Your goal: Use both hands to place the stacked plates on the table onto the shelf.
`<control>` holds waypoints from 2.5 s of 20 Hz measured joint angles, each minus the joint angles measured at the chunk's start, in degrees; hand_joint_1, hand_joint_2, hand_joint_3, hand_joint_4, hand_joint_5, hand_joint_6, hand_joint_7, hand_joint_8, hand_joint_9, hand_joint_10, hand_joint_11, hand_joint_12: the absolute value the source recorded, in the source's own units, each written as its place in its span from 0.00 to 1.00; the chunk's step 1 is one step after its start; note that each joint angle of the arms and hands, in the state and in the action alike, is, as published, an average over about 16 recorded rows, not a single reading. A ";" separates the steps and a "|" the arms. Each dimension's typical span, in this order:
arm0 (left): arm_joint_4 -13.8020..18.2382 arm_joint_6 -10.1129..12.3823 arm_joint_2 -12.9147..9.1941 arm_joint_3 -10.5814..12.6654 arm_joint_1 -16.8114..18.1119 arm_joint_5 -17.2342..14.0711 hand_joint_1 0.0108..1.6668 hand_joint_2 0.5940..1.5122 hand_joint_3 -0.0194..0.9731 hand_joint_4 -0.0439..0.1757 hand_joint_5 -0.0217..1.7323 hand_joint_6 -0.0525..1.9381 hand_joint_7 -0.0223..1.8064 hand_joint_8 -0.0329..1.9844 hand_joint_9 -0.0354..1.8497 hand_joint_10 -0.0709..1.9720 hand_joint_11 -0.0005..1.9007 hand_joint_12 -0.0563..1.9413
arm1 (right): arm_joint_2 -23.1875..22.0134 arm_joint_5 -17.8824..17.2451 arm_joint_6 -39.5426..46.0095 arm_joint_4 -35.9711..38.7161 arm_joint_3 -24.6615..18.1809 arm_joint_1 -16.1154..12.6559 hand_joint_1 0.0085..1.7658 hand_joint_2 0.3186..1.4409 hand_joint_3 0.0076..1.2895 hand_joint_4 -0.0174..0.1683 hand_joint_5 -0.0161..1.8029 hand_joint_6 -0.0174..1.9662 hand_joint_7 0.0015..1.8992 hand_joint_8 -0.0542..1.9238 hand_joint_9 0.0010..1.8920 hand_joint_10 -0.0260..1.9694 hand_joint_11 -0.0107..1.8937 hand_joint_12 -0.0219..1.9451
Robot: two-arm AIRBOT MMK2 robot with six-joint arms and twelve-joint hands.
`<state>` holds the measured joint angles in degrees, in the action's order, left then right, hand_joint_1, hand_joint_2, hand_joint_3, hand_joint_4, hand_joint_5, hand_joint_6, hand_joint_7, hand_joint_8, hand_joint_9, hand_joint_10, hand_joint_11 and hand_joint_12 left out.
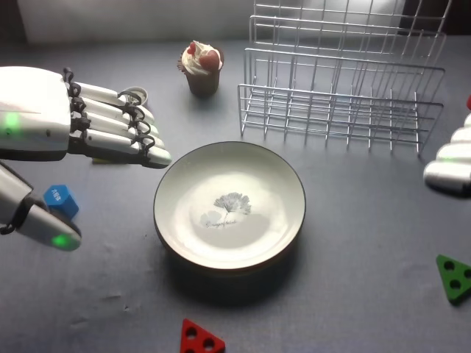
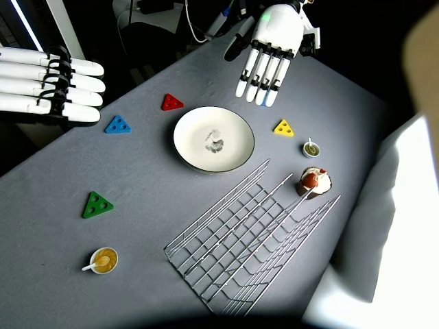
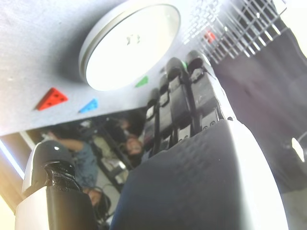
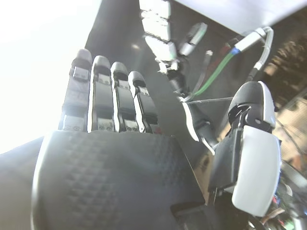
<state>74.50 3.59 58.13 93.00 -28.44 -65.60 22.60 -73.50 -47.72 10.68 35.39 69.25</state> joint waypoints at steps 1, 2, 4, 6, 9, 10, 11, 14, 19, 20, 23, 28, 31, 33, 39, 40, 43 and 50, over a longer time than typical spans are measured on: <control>0.00 0.02 0.00 0.00 0.00 -0.02 0.01 0.47 0.03 0.20 0.12 0.02 0.17 0.01 0.17 0.04 0.10 0.10 | 0.00 0.00 0.00 0.00 0.02 0.01 0.02 0.59 0.02 0.11 0.12 0.02 0.13 0.04 0.13 0.02 0.10 0.08; 0.00 0.09 0.00 -0.01 0.00 -0.05 0.01 0.47 0.03 0.20 0.12 0.02 0.17 0.01 0.17 0.04 0.10 0.10 | 0.00 0.01 -0.01 0.00 0.06 0.04 0.01 0.59 0.02 0.11 0.12 0.02 0.13 0.04 0.13 0.02 0.10 0.08; 0.00 0.25 0.00 -0.01 0.00 -0.14 0.01 0.47 0.03 0.20 0.13 0.02 0.17 0.01 0.17 0.04 0.10 0.10 | 0.03 0.02 -0.03 -0.03 0.16 0.07 0.01 0.59 0.02 0.11 0.12 0.02 0.13 0.03 0.13 0.02 0.10 0.08; -0.02 0.40 0.00 0.00 0.00 -0.28 0.01 0.48 0.03 0.20 0.13 0.02 0.17 0.01 0.17 0.04 0.10 0.10 | 0.08 0.08 -0.07 -0.11 0.27 0.09 0.01 0.59 0.01 0.11 0.11 0.02 0.13 0.03 0.13 0.02 0.10 0.07; -0.28 0.37 0.00 0.04 -0.03 -0.61 0.01 0.48 0.02 0.20 0.13 0.02 0.17 0.01 0.17 0.04 0.11 0.09 | 0.20 0.42 -0.11 -0.54 0.49 0.06 0.01 0.60 0.01 0.11 0.12 0.02 0.13 0.03 0.13 0.01 0.10 0.07; -0.48 0.18 0.00 0.09 -0.05 -0.82 0.01 0.48 0.02 0.20 0.13 0.02 0.17 0.01 0.17 0.04 0.11 0.09 | 0.26 0.61 -0.12 -0.83 0.62 0.06 0.01 0.60 0.01 0.11 0.12 0.02 0.13 0.03 0.13 0.01 0.10 0.07; -0.75 -0.03 0.02 0.19 -0.07 -1.09 0.01 0.48 0.02 0.20 0.13 0.02 0.16 0.01 0.17 0.04 0.11 0.08 | 0.31 0.82 -0.14 -1.09 0.75 0.04 0.01 0.60 0.01 0.11 0.12 0.02 0.13 0.03 0.13 0.01 0.10 0.06; -1.97 -0.67 0.07 0.68 -0.22 -2.16 0.01 0.48 0.02 0.20 0.13 0.02 0.16 0.01 0.17 0.04 0.11 0.08 | 0.52 1.47 -0.21 -1.66 1.09 -0.20 0.01 0.60 0.01 0.11 0.12 0.02 0.13 0.03 0.13 0.01 0.11 0.06; -4.11 -1.73 0.17 1.52 -0.75 -4.58 0.01 0.48 0.02 0.20 0.12 0.02 0.16 0.02 0.16 0.04 0.11 0.08 | 0.88 2.55 -0.30 -2.70 1.58 -0.66 0.01 0.60 0.01 0.11 0.12 0.02 0.13 0.03 0.13 0.01 0.11 0.06; -4.67 -1.97 0.18 1.69 -0.87 -5.10 0.01 0.48 0.02 0.20 0.12 0.03 0.16 0.02 0.16 0.04 0.11 0.08 | 0.94 2.77 -0.31 -2.89 1.66 -0.79 0.01 0.60 0.01 0.11 0.12 0.02 0.13 0.03 0.13 0.01 0.11 0.05; -6.23 -2.72 0.22 2.11 -1.21 -6.59 0.01 0.48 0.02 0.20 0.13 0.03 0.17 0.02 0.17 0.04 0.11 0.07 | 1.07 3.30 -0.37 -3.38 1.83 -1.19 0.01 0.60 0.01 0.11 0.13 0.02 0.13 0.03 0.13 0.01 0.11 0.05; -7.53 -3.07 -0.12 2.31 -1.64 -8.85 0.01 0.47 0.02 0.19 0.13 0.03 0.18 0.02 0.18 0.04 0.12 0.06 | 1.17 3.54 -0.48 -3.41 1.89 -1.65 0.01 0.60 0.01 0.11 0.13 0.02 0.14 0.03 0.13 0.01 0.12 0.04; -7.25 -3.49 -0.71 1.56 -1.75 -9.74 0.01 0.47 0.02 0.19 0.14 0.03 0.18 0.02 0.18 0.04 0.13 0.06 | 1.21 3.52 -0.60 -3.45 1.89 -1.92 0.01 0.60 0.01 0.12 0.14 0.02 0.14 0.03 0.13 0.01 0.12 0.04; -6.65 -3.98 -1.17 0.71 -1.75 -9.94 0.01 0.46 0.02 0.19 0.14 0.03 0.18 0.02 0.19 0.04 0.13 0.06 | 1.25 3.53 -0.68 -3.46 1.89 -2.10 0.01 0.60 0.01 0.12 0.14 0.02 0.14 0.03 0.13 0.01 0.12 0.04; -3.26 -5.87 -2.58 -3.11 -1.91 -8.60 0.01 0.46 0.02 0.19 0.15 0.03 0.18 0.02 0.18 0.04 0.13 0.05 | 1.37 3.53 -0.95 -3.44 1.90 -2.44 0.01 0.60 0.01 0.12 0.14 0.02 0.14 0.03 0.13 0.01 0.11 0.03; -2.74 -6.28 -2.81 -3.91 -1.94 -8.07 0.01 0.46 0.02 0.19 0.15 0.03 0.18 0.02 0.18 0.04 0.13 0.05 | 1.39 3.53 -1.00 -3.43 1.90 -2.48 0.01 0.60 0.01 0.12 0.14 0.02 0.14 0.03 0.13 0.01 0.11 0.03; -1.20 -7.59 -3.35 -6.40 -2.06 -5.80 0.01 0.46 0.02 0.19 0.15 0.03 0.17 0.02 0.17 0.04 0.13 0.05 | 1.46 3.52 -1.15 -3.36 1.91 -2.60 0.01 0.60 0.01 0.12 0.14 0.02 0.14 0.03 0.13 0.01 0.11 0.03; 1.39 -10.40 -3.59 -10.66 -2.53 1.80 0.00 0.46 0.02 0.20 0.15 0.03 0.17 0.02 0.16 0.04 0.13 0.05 | 1.61 3.54 -1.45 -3.14 2.02 -2.75 0.01 0.60 0.01 0.12 0.14 0.02 0.14 0.03 0.13 0.01 0.11 0.03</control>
<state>75.89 -6.81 54.54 82.34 -30.97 -63.80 24.21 -69.96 -49.18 7.54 37.41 66.49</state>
